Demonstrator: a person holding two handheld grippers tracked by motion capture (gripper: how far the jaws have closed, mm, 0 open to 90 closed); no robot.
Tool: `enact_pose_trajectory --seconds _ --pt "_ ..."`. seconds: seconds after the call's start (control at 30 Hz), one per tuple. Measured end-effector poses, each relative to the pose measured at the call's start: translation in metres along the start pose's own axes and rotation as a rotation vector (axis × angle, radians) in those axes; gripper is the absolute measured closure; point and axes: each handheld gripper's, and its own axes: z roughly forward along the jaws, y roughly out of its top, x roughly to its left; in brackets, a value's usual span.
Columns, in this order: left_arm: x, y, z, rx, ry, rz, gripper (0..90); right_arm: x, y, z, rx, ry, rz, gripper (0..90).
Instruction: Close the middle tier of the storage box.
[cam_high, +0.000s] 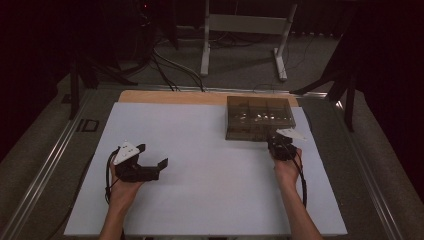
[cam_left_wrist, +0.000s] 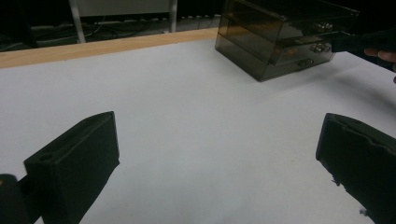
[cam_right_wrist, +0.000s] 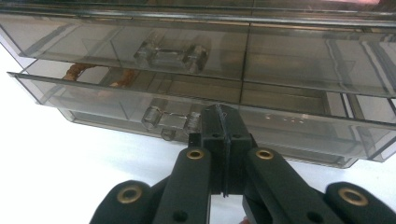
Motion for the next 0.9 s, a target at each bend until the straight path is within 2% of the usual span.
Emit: enact_pose_trajectory --seconds 0.9 --pt "0.001 -0.001 0.000 0.000 -0.001 -0.003 0.9 0.000 0.002 0.010 0.003 -0.002 0.019 90.0"
